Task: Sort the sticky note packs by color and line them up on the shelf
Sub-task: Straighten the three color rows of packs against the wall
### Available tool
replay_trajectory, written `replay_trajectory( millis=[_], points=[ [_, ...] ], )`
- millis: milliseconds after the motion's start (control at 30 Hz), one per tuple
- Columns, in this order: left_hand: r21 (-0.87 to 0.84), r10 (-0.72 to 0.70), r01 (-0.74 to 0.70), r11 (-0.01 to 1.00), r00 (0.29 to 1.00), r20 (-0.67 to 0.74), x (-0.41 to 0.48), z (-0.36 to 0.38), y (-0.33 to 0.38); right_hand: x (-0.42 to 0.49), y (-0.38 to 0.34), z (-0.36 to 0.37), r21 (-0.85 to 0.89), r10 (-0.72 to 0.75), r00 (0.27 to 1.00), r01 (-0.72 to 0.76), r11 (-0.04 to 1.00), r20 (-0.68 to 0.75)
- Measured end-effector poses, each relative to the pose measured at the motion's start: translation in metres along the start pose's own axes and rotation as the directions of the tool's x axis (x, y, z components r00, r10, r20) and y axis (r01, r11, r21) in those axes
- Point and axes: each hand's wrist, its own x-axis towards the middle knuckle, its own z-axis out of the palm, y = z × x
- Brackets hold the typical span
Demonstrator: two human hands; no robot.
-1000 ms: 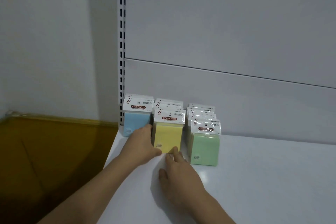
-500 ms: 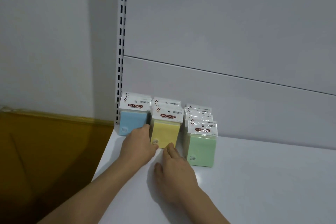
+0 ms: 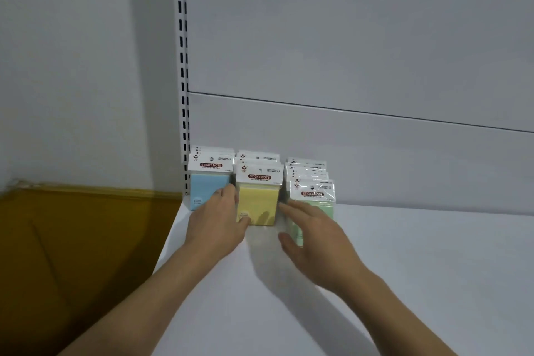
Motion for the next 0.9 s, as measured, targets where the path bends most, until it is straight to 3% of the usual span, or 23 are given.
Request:
replay_trajectory(
  millis=[133, 267, 333, 400, 500, 600, 667, 800, 833, 900],
  points=[
    [-0.029, 0.009, -0.009, 1.0, 1.0, -0.004, -0.008, -0.003, 0.025, -0.007, 0.038, -0.012, -0.002, 0.059, 0.993, -0.06, 0.998, -0.1],
    [-0.089, -0.01, 0.018, 0.996, 0.995, 0.099, -0.022, 0.013, 0.056, 0.002, 0.078, -0.014, 0.241, 0.226, 0.96, -0.183, 0.953, -0.163],
    [-0.101, -0.047, 0.062, 0.993, 0.988, 0.144, -0.026, 0.023, 0.07, 0.011, 0.099, -0.015, 0.441, 0.314, 0.947, -0.253, 0.861, -0.07],
    [-0.1, -0.083, 0.102, 0.99, 0.982, 0.171, -0.027, 0.033, 0.082, 0.019, 0.117, -0.015, 0.559, 0.294, 0.951, -0.296, 0.775, 0.095],
    [-0.119, -0.136, 0.159, 0.98, 0.974, 0.179, -0.028, 0.043, 0.096, 0.029, 0.135, -0.01, 0.585, 0.204, 0.932, -0.349, 0.732, 0.301],
    [-0.099, -0.187, 0.203, 0.974, 0.971, 0.148, -0.029, 0.05, 0.103, 0.041, 0.144, -0.005, 0.611, 0.11, 0.928, -0.319, 0.725, 0.355],
    [-0.092, -0.211, 0.223, 0.971, 0.969, 0.128, -0.028, 0.053, 0.104, 0.048, 0.148, -0.003, 0.754, 0.016, 0.926, -0.316, 0.575, 0.376],
    [-0.146, -0.237, 0.251, 0.957, 0.966, 0.104, -0.03, 0.06, 0.104, 0.053, 0.149, 0.001, 0.927, -0.205, 0.906, -0.351, 0.131, 0.371],
    [-0.154, -0.245, 0.257, 0.954, 0.965, 0.093, -0.032, 0.062, 0.104, 0.053, 0.149, 0.001, 0.933, -0.215, 0.908, -0.351, 0.079, 0.36],
    [-0.143, -0.263, 0.27, 0.952, 0.963, 0.065, -0.035, 0.065, 0.105, 0.053, 0.15, -0.002, 0.933, -0.211, 0.909, -0.343, 0.109, 0.359]
  ],
)
